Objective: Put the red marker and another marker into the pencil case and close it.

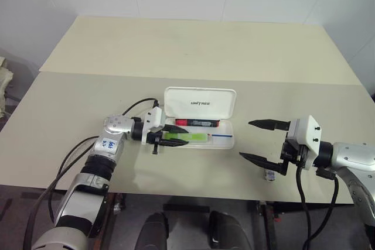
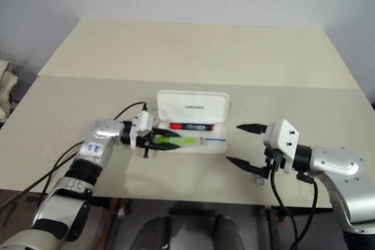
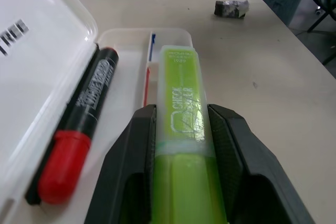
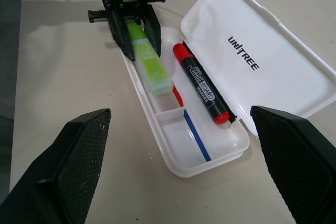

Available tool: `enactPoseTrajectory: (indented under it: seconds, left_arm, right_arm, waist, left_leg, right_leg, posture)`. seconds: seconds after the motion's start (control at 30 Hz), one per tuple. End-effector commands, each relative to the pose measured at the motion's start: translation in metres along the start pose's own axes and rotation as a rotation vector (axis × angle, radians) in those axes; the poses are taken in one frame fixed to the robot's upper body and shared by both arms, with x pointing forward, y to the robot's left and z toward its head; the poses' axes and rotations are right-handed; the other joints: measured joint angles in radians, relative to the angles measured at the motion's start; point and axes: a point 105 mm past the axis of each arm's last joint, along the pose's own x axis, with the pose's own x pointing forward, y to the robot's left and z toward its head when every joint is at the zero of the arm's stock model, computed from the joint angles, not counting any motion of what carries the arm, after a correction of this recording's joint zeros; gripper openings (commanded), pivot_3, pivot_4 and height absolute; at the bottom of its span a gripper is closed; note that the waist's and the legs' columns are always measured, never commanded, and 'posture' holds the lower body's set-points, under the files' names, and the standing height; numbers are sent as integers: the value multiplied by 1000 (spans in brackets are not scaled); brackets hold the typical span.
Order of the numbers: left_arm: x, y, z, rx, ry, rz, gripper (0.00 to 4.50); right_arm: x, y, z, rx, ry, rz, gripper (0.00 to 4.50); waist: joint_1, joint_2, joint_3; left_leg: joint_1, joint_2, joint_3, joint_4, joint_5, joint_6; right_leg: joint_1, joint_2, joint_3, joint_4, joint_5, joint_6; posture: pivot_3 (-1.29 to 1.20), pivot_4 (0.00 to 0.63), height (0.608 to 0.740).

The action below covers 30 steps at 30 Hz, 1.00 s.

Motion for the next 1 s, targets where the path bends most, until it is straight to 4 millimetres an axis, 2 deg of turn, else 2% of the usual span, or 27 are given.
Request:
enactPoseTrajectory:
  seconds: [0.03,0.17,0.2,0.5,0.73,0.87,1.0]
  left_arm:
    - [1,2,4,8,-3,-11,2873]
    - [5,7,11,31,-38,15,4218]
    - [5,7,12,36,-42,13,4432]
    - [0,-4,24,60,-103,-20,4432]
    - [-30,-4,35,81,-99,62,4432]
    - [-57,3,44,80,-88,148,4432]
    - [-85,2,44,78,-29,211,4432]
  right_arm:
    - [-3,-2,14,-51,-25,-7,4500]
    - [1,-2,14,-53,-33,0,4500]
    - [1,-2,14,-53,-35,2,4500]
    - [3,0,11,-31,-37,12,4500]
    - [4,1,9,-14,-36,19,4500]
    - [8,2,8,-5,-43,32,4500]
    - [11,2,7,1,-49,40,4500]
  waist:
    - [0,0,0]
    - [2,0,0]
    - [1,0,0]
    - [0,0,0]
    - [-2,0,0]
    - [-2,0,0]
    - [-2,0,0]
  left_leg:
    - [0,0,0,0,0,0]
    - [0,0,0,0,0,0]
    - [0,0,0,1,0,0]
    - [0,0,0,1,0,0]
    - [0,0,0,1,0,0]
    - [0,0,0,1,0,0]
    - [0,0,0,1,0,0]
  right_leg:
    - [0,0,0,0,0,0]
    - [0,0,0,0,0,0]
    - [0,0,0,0,0,0]
    - [0,0,0,0,0,0]
    - [0,0,0,1,0,0]
    - [1,0,0,1,0,0]
    - [1,0,0,1,0,0]
  posture:
    - [0,150,740]
    - [0,150,740]
    - [0,150,740]
    - [0,150,740]
    - [0,150,740]
    - [0,150,740]
    - [0,150,740]
